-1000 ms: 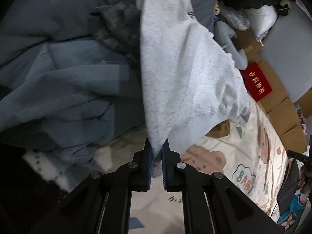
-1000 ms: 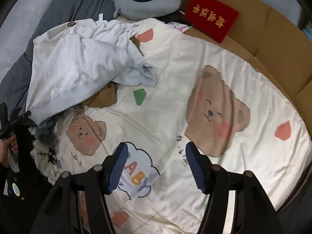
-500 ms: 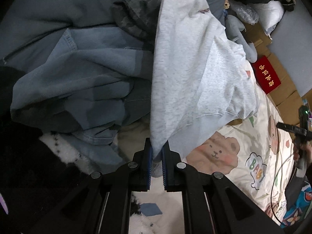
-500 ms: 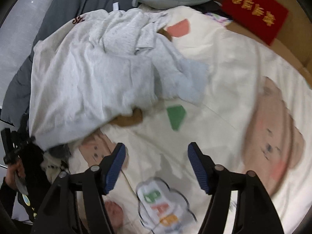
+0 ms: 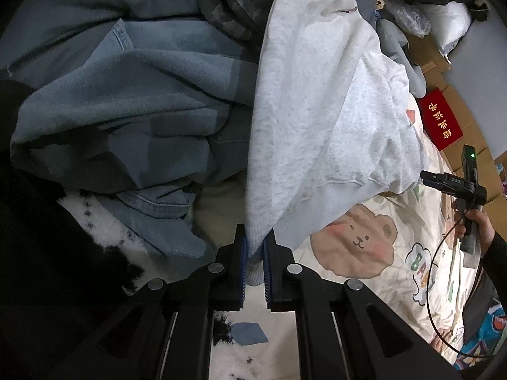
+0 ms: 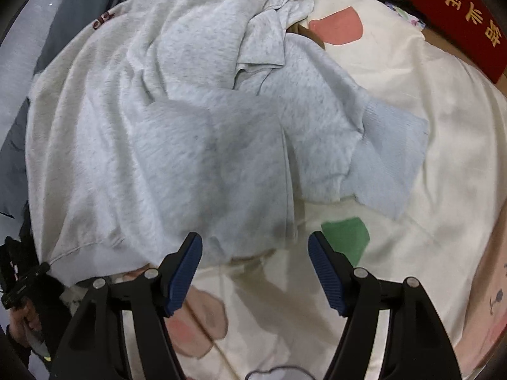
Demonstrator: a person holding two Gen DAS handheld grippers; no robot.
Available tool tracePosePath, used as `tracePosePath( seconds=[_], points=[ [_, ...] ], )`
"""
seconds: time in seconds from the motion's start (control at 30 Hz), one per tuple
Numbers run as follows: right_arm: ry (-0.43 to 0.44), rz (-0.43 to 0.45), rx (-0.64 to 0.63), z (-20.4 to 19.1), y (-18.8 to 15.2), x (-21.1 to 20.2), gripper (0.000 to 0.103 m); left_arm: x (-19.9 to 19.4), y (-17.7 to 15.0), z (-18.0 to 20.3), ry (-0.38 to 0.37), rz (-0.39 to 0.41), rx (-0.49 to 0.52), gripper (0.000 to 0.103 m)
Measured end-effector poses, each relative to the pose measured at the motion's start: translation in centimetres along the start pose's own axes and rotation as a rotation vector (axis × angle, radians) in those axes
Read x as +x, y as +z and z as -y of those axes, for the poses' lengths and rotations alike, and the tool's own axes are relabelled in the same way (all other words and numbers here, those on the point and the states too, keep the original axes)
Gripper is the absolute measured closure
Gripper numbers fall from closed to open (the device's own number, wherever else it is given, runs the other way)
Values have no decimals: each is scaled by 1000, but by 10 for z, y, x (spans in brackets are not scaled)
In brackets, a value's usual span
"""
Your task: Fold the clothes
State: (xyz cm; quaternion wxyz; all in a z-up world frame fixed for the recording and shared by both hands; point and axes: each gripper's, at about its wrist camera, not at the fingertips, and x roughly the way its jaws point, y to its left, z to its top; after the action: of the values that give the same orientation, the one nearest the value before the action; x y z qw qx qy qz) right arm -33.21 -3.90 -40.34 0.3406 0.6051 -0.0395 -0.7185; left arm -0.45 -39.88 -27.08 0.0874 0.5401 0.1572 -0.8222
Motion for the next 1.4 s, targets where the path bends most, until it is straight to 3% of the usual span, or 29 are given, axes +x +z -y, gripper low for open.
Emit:
tracePosePath(
  seconds=[0.1, 0.17, 0.2, 0.23, 0.27, 0.3, 0.5, 0.8, 0.9, 1.03, 1.4],
  points=[
    [5, -20, -19, 0, 4, 2, 38, 4, -2, 0, -6, -7, -6, 95],
    [8, -33, -31, -1, 6, 3, 59, 6, -1, -1, -10, -9, -9, 95],
    [9, -40, -38, -1, 8, 4, 62, 6, -1, -1, -12, -9, -10, 95],
    [11, -47, -44, -1, 9, 4, 73, 6, -1, -1, -15, -10, -10, 95],
    [12, -53, -50, -1, 10, 5, 91, 6, -1, -1, -18, -12, -10, 95],
    [14, -60, -56, -1, 12, 6, 96, 7, -1, 0, -22, -14, -9, 95],
    [19, -97, -93, -2, 18, 7, 97, 10, -2, 7, -50, -30, 0, 95],
    [-56, -95, -126, 2, 2, -39, 97, 1, -6, 33, -101, -72, 41, 95],
    [-87, -88, -122, 5, 2, -70, 97, -3, -10, 50, -134, -93, 63, 95],
    [-129, -76, -86, 33, -20, -114, 98, -5, -17, 77, -182, -120, 95, 95],
    [-277, -33, -2, 64, -76, -218, 98, -11, -47, 150, -301, -194, 190, 95]
  ],
)
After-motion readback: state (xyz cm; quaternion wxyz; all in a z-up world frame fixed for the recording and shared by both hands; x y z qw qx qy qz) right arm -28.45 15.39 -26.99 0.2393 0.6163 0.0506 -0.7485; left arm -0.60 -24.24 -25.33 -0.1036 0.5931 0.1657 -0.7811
